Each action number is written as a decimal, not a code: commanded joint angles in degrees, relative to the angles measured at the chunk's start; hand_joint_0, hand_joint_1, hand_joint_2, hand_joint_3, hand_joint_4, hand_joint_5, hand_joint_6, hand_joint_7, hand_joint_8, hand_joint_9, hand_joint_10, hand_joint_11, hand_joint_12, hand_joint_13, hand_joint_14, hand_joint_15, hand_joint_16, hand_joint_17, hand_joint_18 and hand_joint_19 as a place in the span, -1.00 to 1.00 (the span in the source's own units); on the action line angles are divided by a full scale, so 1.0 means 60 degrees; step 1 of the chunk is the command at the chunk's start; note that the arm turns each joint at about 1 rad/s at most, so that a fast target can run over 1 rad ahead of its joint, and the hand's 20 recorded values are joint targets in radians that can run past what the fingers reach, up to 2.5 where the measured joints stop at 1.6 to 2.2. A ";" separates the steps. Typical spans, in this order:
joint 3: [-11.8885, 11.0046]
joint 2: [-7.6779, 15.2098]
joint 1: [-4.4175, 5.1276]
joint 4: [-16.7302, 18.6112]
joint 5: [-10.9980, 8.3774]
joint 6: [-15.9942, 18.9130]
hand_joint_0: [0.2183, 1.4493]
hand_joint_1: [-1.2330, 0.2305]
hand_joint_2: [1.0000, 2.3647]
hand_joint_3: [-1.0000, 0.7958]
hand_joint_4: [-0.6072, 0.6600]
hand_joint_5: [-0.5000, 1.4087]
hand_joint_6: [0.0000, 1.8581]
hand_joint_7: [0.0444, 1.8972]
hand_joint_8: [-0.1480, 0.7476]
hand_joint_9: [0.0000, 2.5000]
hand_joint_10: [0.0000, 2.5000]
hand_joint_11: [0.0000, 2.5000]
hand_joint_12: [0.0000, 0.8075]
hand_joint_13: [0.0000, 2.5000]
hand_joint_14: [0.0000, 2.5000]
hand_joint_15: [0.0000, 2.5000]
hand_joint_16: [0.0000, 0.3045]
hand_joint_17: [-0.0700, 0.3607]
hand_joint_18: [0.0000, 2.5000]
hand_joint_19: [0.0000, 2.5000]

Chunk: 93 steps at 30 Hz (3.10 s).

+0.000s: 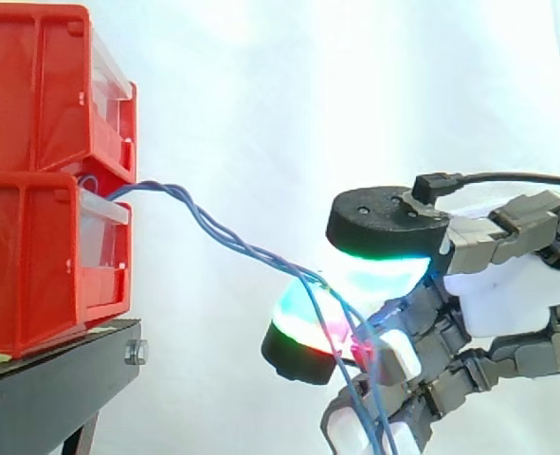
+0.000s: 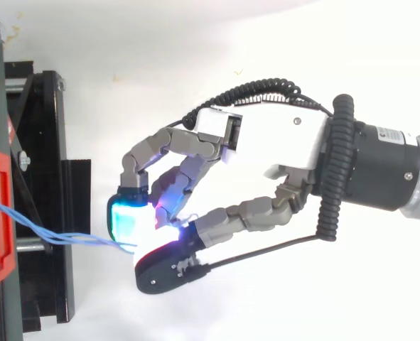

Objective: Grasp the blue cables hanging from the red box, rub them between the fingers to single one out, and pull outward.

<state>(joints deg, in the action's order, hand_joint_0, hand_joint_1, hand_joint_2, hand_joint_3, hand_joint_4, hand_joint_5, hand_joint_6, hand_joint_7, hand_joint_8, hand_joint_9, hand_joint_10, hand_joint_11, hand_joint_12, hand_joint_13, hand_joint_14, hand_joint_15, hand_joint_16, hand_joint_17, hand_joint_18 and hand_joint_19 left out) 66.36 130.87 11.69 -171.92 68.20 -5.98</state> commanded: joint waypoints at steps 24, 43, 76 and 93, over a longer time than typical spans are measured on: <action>-0.0014 -0.0001 0.0015 -0.0073 0.0000 0.0059 -0.38 0.05 -0.98 -0.20 0.15 -0.54 -0.24 0.19 -0.21 -0.02 -0.98 -0.44 -0.33 -0.34 -0.98 -0.57 -0.70 -0.20 -0.36 -0.48; -0.0014 -0.0001 0.0030 -0.0073 0.0000 0.0059 -0.56 -0.22 -1.00 -0.44 0.11 -0.58 -0.07 0.11 -0.26 -0.02 -0.98 -0.39 -0.32 -0.33 -0.98 -0.57 -0.71 -0.21 -0.35 -0.51; -0.0058 -0.0001 0.0044 -0.0131 -0.0015 0.0132 -0.33 -0.13 -0.98 -0.10 0.14 -0.55 -0.40 0.31 -0.35 -0.16 -0.99 -0.62 -0.46 -0.44 -0.99 -0.69 -0.72 -0.23 -0.40 -0.52; -0.0058 -0.0001 0.0059 -0.0131 -0.0015 0.0205 -0.35 -0.29 -1.00 -0.44 0.10 -0.60 -0.07 0.05 -0.33 -0.08 -0.99 -0.44 -0.47 -0.39 -0.99 -0.63 -0.75 -0.28 -0.40 -0.51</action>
<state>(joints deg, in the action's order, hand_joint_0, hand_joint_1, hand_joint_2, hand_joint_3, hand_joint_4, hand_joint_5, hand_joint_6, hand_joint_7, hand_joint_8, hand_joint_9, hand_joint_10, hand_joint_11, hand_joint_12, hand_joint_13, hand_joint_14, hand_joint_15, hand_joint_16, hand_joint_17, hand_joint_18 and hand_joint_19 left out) 65.99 130.87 12.03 -172.69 68.12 -4.89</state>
